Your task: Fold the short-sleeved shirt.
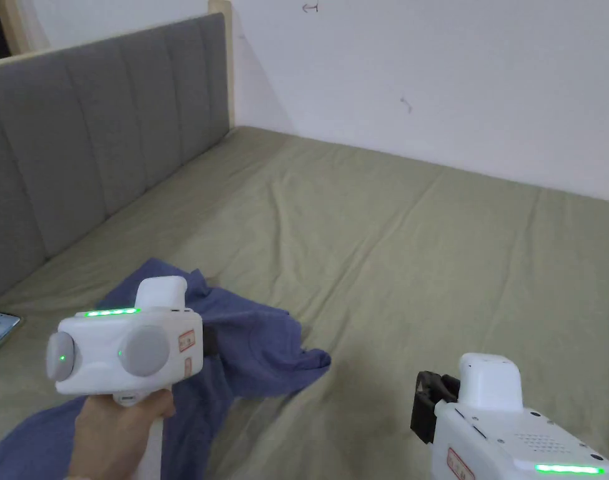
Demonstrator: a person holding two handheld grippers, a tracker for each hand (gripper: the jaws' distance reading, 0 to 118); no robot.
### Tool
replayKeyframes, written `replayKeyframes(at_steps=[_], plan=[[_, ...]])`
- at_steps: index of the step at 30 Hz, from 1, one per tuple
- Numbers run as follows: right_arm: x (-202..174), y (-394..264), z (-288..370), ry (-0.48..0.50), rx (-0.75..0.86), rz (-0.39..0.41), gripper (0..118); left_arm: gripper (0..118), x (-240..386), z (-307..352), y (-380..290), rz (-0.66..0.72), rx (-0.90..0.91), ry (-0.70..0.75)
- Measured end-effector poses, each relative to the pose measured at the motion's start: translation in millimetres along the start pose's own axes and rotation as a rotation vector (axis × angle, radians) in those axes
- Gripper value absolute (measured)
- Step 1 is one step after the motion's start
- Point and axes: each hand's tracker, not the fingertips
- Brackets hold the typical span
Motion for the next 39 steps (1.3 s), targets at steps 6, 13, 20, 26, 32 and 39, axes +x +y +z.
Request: replayKeyframes(at_steps=[6,13,20,26,32,39], plan=[[41.2,10.5,46.4,-0.086,0.092,-0.061,0,7,111.8,43.2,45.0,-0.182,0.138,-0.217],[112.7,17.4,117.4,-0.267,0.167,-0.142,0,7,254.3,89.2,37.2,-0.315,0.175,-0.654],[174.0,6.3,171.9,-0.463,0.185,-0.227,0,7,332.2,64.5,-35.8,-0.325,-0.013,-0.830],[203.0,-18.7,175.2,-0.511,0.122,-0.295,0,7,354.4,-20.0,-173.4,-0.461,-0.399,-0.669],[214.1,-32.3,158.7,-0.495,0.067,-0.355,0,7,344.1,-31.5,-214.6,-0.480,-0.456,-0.634],[203.3,-31.6,144.8,-0.448,0.044,-0.346,0,70,335.3,-25.3,-189.4,-0.420,-0.437,-0.651]])
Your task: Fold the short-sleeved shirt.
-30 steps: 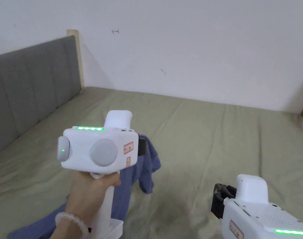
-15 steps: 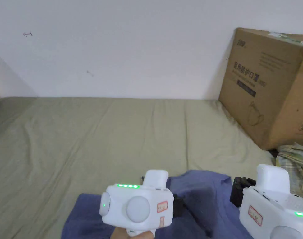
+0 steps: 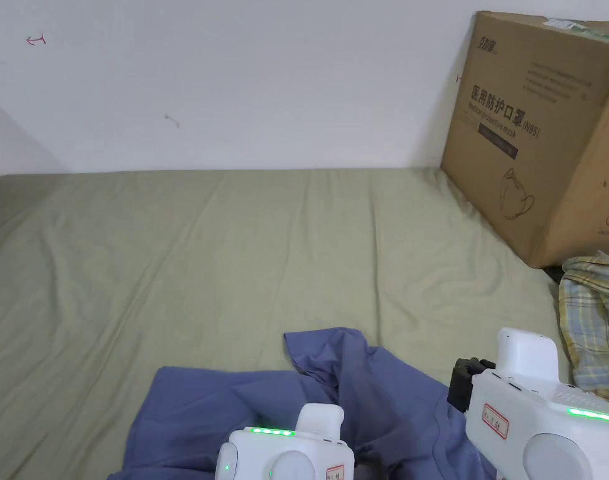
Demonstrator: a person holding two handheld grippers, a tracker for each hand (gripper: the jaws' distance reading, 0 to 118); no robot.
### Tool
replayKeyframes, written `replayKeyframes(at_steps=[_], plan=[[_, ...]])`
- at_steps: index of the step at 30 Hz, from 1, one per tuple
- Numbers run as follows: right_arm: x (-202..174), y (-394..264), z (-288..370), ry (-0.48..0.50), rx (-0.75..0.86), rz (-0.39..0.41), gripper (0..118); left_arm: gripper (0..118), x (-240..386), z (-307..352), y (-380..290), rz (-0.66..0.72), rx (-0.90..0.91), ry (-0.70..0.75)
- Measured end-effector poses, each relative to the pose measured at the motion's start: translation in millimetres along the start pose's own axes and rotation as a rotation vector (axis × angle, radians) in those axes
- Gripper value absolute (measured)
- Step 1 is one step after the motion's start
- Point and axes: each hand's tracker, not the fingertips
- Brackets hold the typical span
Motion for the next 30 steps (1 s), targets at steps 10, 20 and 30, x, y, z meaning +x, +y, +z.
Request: replayKeyframes(at_steps=[10,20,30], plan=[[-26.9,-7.6,-3.4,0.061,-0.033,0.053,0,76,-42.1,95.6,25.6,0.018,0.147,0.058],[-51.0,-19.1,-24.8,0.101,-0.095,0.103,0,0,-115.1,113.8,1.8,0.122,0.159,0.209],[-59.4,-10.6,-64.3,0.084,-0.132,0.164,0,104,-189.1,82.1,60.4,0.206,0.121,0.372]])
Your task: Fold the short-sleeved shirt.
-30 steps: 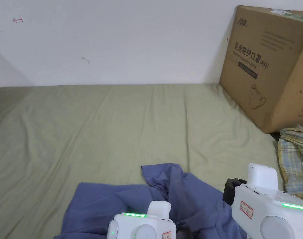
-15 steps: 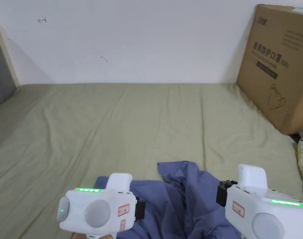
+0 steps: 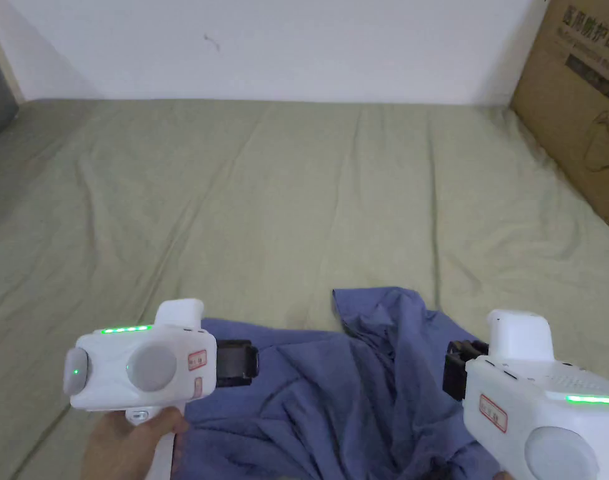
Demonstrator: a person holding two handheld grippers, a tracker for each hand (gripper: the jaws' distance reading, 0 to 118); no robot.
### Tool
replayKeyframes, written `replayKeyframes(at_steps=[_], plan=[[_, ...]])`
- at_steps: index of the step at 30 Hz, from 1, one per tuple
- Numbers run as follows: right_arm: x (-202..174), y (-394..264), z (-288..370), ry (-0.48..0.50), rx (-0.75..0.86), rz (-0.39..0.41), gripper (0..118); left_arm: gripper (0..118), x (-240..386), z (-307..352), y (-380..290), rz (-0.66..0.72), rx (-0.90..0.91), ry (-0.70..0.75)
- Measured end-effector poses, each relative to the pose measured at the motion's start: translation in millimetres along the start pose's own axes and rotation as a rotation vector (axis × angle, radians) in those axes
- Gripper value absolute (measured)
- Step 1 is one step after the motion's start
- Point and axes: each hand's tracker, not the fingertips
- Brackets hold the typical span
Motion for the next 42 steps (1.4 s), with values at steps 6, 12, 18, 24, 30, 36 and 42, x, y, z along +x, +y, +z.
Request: replayKeyframes(at_steps=[6,12,18,24,30,36,42], plan=[[4.9,13.0,-31.9,0.011,-0.025,0.008,0,103,-19.8,-54.0,45.8,0.045,-0.063,0.043],[11.1,1.8,-53.8,0.013,-0.089,0.054,0,84,-6.8,-74.6,37.8,-0.003,-0.086,0.089],[19.6,-0.5,-67.7,-0.017,-0.129,0.032,0,8,13.6,-61.7,39.5,-0.049,-0.049,0.215],[47.8,17.0,-78.1,0.031,-0.101,-0.005,7,8,13.4,-33.2,42.2,-0.050,-0.011,0.187],[68.6,54.9,-130.3,0.112,-0.129,-0.035,69,8,15.8,-18.8,44.7,-0.095,0.004,0.175],[85.6,62.4,-204.9,0.081,-0.355,0.030,69,8,5.6,-17.9,42.1,-0.070,-0.009,0.154],[75.6,47.9,-197.8,0.021,-0.318,0.086,24,8,4.9,-16.8,40.7,-0.079,-0.026,0.158]])
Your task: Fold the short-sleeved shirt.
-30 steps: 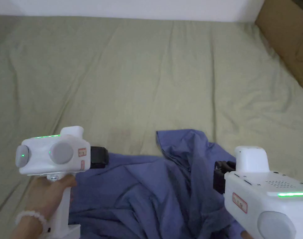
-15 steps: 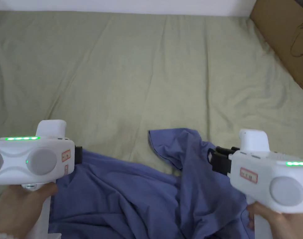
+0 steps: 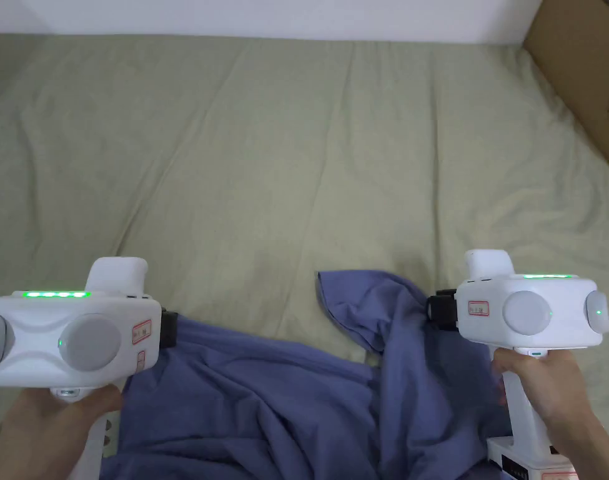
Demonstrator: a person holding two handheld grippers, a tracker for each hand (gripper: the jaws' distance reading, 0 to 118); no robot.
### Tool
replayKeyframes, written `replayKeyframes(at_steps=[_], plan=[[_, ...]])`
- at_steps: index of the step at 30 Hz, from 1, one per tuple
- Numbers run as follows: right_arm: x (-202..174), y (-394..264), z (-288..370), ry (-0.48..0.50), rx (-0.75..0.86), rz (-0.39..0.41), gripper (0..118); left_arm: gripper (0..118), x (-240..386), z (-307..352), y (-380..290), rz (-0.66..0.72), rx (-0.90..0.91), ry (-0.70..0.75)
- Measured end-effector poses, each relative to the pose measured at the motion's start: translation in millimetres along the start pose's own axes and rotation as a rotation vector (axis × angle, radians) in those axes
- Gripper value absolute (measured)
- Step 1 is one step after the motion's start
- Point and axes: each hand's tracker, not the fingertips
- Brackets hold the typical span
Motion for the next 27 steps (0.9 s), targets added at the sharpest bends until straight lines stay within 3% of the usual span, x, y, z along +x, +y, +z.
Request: replayKeyframes(at_steps=[1,2,6,8,13,17,20,27], plan=[[-3.6,-1.4,-0.9,-0.030,-0.006,0.043,11,8,0.2,-0.3,0.3,0.000,-0.001,0.000],[-5.5,-1.1,-2.0,-0.006,-0.019,0.033,5,8,0.4,0.6,0.1,0.002,-0.001,-0.001],[-1.4,6.8,15.0,0.027,-0.019,-0.066,3,8,-1.8,15.4,-1.0,0.012,0.005,0.000],[3.6,11.4,34.5,0.037,0.002,-0.073,3,8,-5.3,26.6,-0.5,0.013,0.014,0.003],[24.7,30.4,107.5,0.108,0.174,-0.196,3,8,-13.4,69.3,3.4,0.009,0.077,0.025],[36.6,44.6,173.1,0.034,0.280,-0.160,3,8,-22.7,113.7,10.2,-0.003,0.162,0.050],[44.1,50.1,224.0,0.058,0.355,-0.188,3,8,-31.1,148.3,23.5,0.029,0.236,0.068],[65.7,79.4,325.0,0.002,0.503,-0.218,3,8,-38.0,233.7,72.5,-0.032,0.433,0.148]])
